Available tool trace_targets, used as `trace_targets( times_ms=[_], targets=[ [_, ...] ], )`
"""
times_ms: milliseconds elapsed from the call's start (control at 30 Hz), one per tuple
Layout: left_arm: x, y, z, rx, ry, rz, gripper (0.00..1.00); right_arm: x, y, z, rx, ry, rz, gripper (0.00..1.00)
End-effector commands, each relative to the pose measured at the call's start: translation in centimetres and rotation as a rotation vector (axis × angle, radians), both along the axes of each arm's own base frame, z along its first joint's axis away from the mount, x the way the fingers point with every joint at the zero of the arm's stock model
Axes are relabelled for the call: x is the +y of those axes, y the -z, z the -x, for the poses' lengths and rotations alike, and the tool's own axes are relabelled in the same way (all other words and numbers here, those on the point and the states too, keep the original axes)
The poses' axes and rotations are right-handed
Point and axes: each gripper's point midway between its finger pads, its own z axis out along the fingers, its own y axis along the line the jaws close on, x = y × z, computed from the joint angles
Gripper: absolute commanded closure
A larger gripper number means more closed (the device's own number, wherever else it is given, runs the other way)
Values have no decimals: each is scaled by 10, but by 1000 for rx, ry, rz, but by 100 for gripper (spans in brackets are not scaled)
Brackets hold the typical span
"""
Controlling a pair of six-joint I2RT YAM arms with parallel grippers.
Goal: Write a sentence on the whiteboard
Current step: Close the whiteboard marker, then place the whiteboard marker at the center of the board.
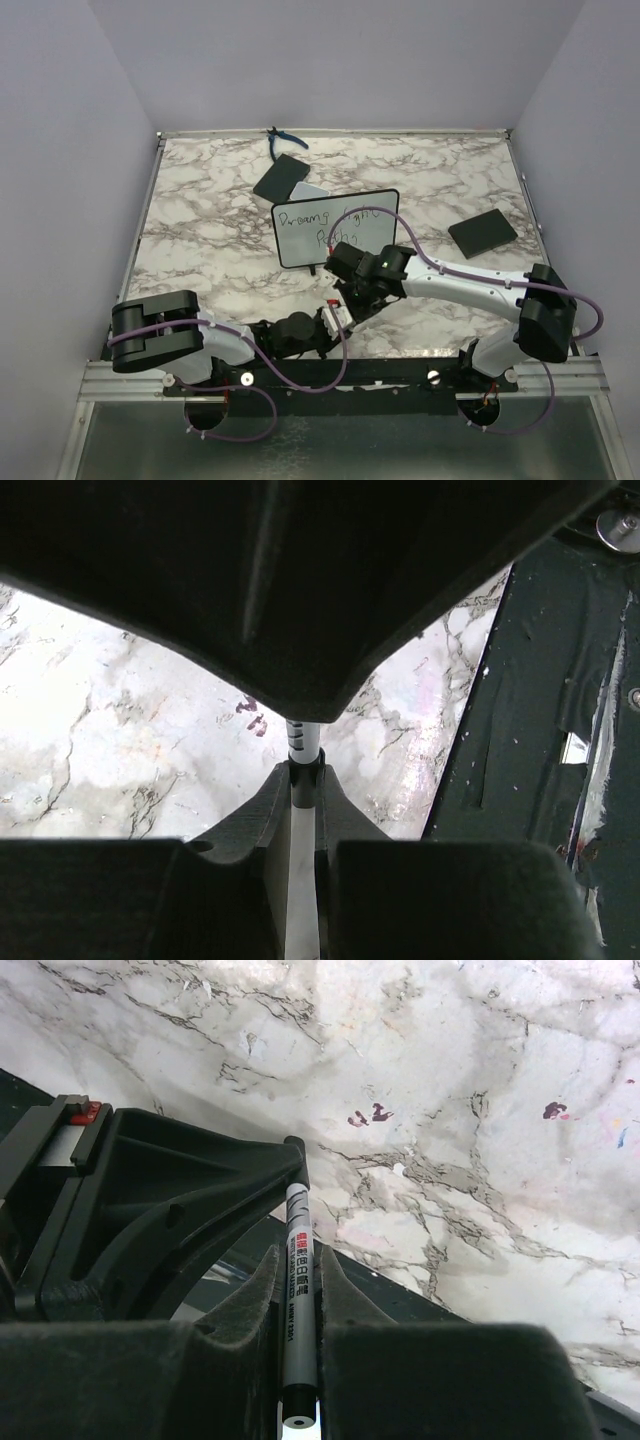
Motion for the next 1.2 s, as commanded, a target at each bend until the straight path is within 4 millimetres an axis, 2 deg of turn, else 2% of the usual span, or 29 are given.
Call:
trace_targets(
  times_ms=[0,133,300,467,733,1033,1167],
  targets=[
    [-16,-48,-11,-33,-54,186,91,-27,23,4,-15,31,169,100],
    [-7,-52,-14,-10,-98,201,63,-30,24,5,-26,46,196,100],
    [4,-58,-14,24,-137,187,47,-33,24,3,-54,56,237,99],
    [21,-65,-9,94,-174,213,45,-37,23,-2,-84,69,273,99],
    [42,-58,2,176,-192,116,46,-34,38,12,-51,65,287,99],
    [50,-57,5,221,-218,84,48,-27,53,20,-29,57,289,99],
    [53,-55,2,236,-255,78,48,-27,48,17,-49,65,291,100]
  ],
)
